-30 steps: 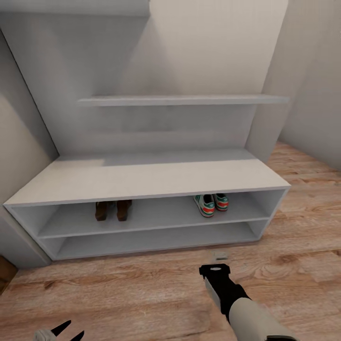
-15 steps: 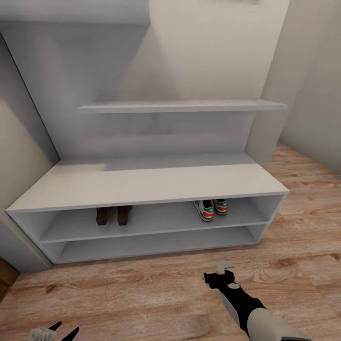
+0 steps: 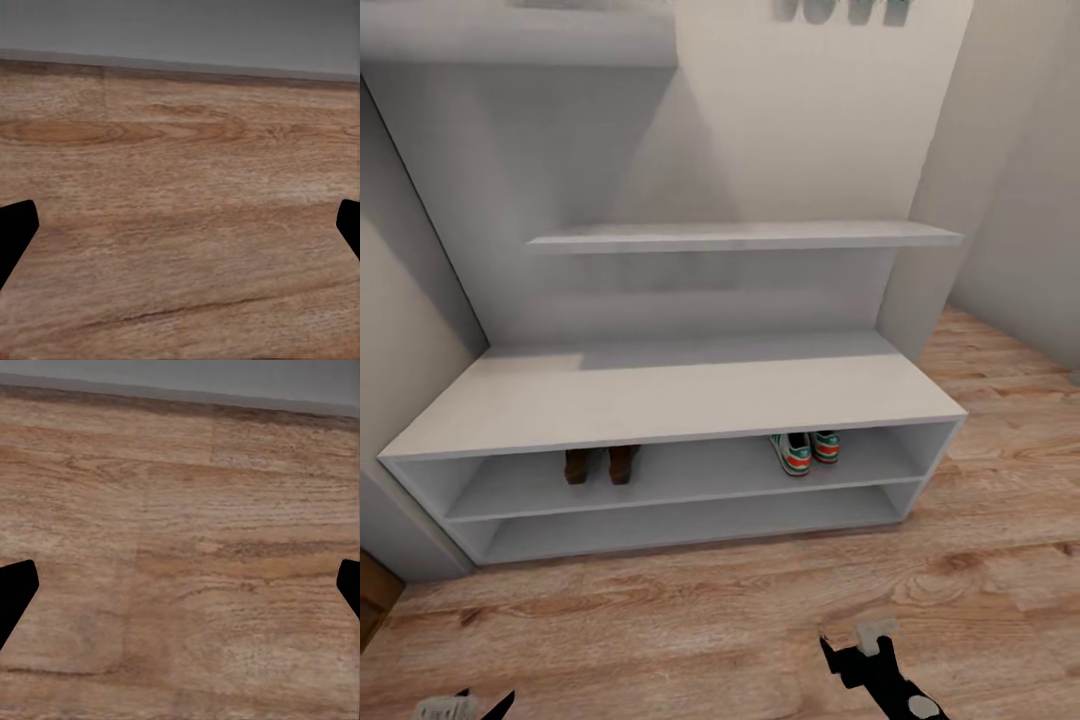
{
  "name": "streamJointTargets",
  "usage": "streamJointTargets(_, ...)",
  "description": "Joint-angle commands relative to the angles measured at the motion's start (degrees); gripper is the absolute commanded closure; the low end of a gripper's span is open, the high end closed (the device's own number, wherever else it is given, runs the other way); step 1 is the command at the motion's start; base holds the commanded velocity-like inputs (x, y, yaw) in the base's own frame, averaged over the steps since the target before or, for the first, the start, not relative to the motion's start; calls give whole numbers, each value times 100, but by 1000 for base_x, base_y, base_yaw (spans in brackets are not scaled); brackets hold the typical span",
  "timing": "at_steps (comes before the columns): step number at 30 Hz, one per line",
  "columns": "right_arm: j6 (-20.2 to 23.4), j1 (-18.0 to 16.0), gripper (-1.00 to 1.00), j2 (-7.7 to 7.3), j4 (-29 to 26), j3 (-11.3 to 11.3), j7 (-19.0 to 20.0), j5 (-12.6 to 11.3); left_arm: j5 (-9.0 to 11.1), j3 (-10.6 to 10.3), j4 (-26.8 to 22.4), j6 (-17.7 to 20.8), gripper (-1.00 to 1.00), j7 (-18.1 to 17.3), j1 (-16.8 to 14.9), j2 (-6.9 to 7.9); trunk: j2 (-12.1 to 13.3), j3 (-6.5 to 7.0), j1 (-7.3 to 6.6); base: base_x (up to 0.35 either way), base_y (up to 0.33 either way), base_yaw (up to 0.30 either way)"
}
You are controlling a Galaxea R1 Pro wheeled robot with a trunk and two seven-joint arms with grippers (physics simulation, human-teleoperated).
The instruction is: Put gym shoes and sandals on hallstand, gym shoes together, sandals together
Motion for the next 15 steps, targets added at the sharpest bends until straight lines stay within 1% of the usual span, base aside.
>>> streamJointTargets(1,-104,65,-100,-12,2,-47,31,46,17,24,33,-1,-100,2,-6,-2,40,15,-24,0,0,0)
streamJointTargets(5,-385,294,-100,-85,2,-48,38,46,13,29,113,-13,-100,144,-6,-8,200,86,-112,0,0,0)
streamJointTargets(6,-617,500,-100,-196,9,-49,39,46,11,32,165,-23,-100,243,-6,-12,240,104,-133,0,0,0)
streamJointTargets(10,-822,681,-100,-337,69,-49,36,42,13,39,254,-39,-100,387,-6,-16,401,176,-221,0,0,0)
streamJointTargets(11,-1088,802,-100,-466,235,-50,35,34,16,50,335,-52,-100,482,-6,-15,441,194,-243,0,0,0)
streamJointTargets(15,-1416,858,-100,-561,501,-55,35,31,19,61,404,-65,-100,545,-6,-11,601,266,-331,0,0,0)
